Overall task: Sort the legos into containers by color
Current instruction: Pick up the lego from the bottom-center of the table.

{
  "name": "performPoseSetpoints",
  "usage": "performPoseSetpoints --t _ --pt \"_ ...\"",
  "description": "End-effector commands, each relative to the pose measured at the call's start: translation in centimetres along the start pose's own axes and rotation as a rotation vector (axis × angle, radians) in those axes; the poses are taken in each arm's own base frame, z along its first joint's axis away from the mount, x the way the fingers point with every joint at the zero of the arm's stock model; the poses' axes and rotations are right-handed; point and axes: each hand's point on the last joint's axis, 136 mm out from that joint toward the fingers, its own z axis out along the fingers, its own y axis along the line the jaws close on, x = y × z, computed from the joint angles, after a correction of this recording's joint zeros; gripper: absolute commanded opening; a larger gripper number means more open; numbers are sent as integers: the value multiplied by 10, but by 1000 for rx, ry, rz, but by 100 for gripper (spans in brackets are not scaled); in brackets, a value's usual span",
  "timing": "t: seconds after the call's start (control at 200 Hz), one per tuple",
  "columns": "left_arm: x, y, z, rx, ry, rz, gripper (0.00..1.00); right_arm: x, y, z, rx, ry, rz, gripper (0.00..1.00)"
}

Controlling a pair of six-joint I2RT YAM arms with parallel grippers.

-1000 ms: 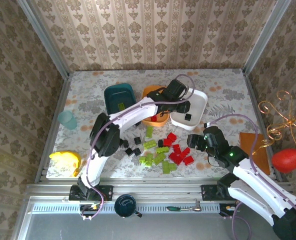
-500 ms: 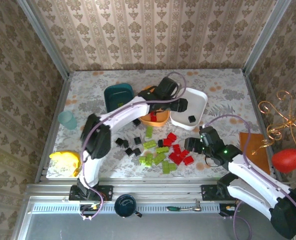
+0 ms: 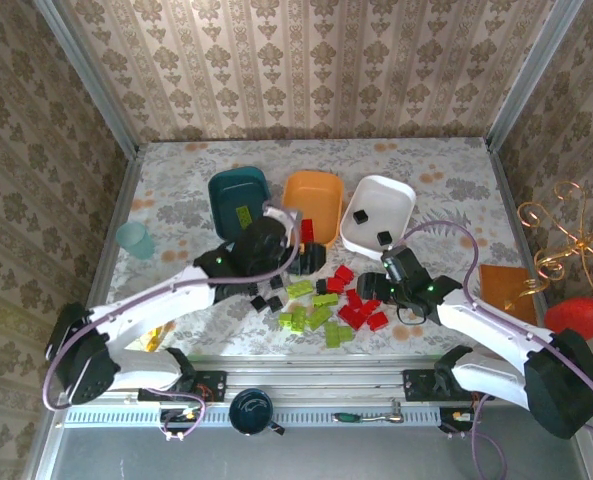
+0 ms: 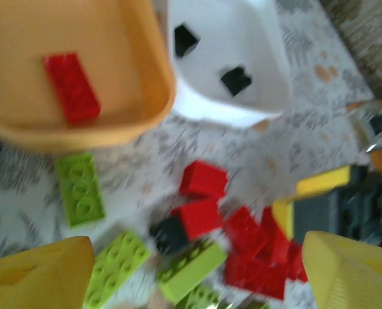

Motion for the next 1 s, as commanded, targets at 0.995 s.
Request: performPoseSetpoints --t 0.995 --pt "41 63 -34 -92 -52 -175 100 63 -2 -5 136 108 -206 56"
